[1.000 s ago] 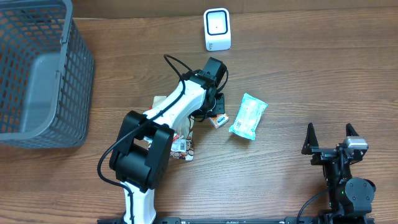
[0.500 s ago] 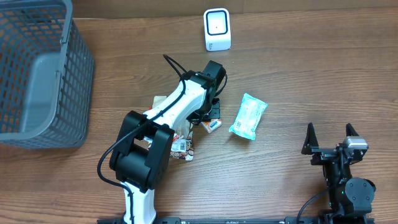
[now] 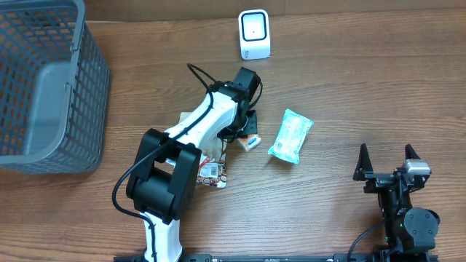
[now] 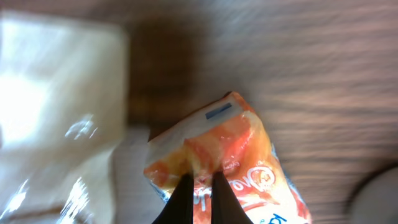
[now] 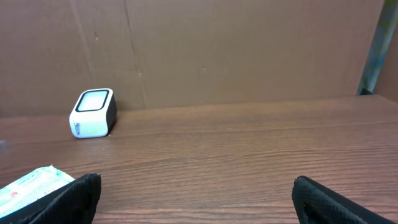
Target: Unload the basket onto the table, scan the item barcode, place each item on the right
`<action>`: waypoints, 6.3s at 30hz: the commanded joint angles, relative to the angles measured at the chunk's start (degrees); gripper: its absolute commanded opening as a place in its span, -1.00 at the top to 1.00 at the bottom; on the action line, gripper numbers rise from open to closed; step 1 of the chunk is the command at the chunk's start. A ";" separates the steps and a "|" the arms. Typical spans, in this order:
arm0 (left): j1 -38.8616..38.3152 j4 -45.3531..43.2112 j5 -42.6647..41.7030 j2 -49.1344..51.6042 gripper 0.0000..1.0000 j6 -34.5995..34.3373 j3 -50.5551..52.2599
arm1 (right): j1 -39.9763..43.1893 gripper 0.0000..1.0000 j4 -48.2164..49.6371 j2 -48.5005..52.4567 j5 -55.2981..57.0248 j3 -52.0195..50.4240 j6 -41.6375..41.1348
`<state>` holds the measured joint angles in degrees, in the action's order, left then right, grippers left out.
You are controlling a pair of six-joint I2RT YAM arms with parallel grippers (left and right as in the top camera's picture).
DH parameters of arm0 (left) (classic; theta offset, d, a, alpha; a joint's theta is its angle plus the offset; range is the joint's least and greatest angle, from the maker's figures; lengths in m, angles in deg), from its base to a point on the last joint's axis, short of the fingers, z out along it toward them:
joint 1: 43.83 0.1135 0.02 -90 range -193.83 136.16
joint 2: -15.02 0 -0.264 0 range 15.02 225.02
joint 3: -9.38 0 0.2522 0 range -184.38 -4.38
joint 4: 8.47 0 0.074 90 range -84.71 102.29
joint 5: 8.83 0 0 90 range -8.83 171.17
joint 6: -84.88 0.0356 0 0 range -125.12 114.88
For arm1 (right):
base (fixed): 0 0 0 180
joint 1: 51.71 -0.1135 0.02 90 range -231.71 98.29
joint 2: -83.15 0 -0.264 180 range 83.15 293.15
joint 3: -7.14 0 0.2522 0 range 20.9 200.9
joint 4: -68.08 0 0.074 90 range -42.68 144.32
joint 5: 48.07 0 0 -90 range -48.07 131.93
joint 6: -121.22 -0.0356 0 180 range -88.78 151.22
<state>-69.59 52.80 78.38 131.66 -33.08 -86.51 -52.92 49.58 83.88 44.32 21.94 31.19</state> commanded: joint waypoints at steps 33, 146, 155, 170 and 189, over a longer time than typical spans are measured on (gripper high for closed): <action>0.96 5.64 -3.02 0.85 0.92 0.48 -2.12 | 0.22 -1.00 0.24 -0.57 0.46 -0.59 -0.17; 4.46 -0.63 -14.14 -0.04 0.92 -2.80 0.66 | 0.22 -1.00 0.24 -0.57 0.46 -0.59 -0.17; 3.87 -4.24 -11.85 -0.04 0.92 -4.02 5.25 | 0.22 -1.00 0.24 -0.57 0.46 -0.59 -0.15; 4.11 0.39 -2.12 -0.07 0.92 -3.74 5.33 | 0.22 -1.00 0.24 -0.57 0.46 -0.59 -0.17; 6.40 0.66 -0.17 -0.07 0.92 -4.44 8.92 | 0.22 -1.00 0.26 -0.57 0.46 -0.59 -0.17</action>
<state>-64.78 52.32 72.00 129.39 -36.54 -80.78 -52.92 49.58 83.88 44.32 21.94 31.19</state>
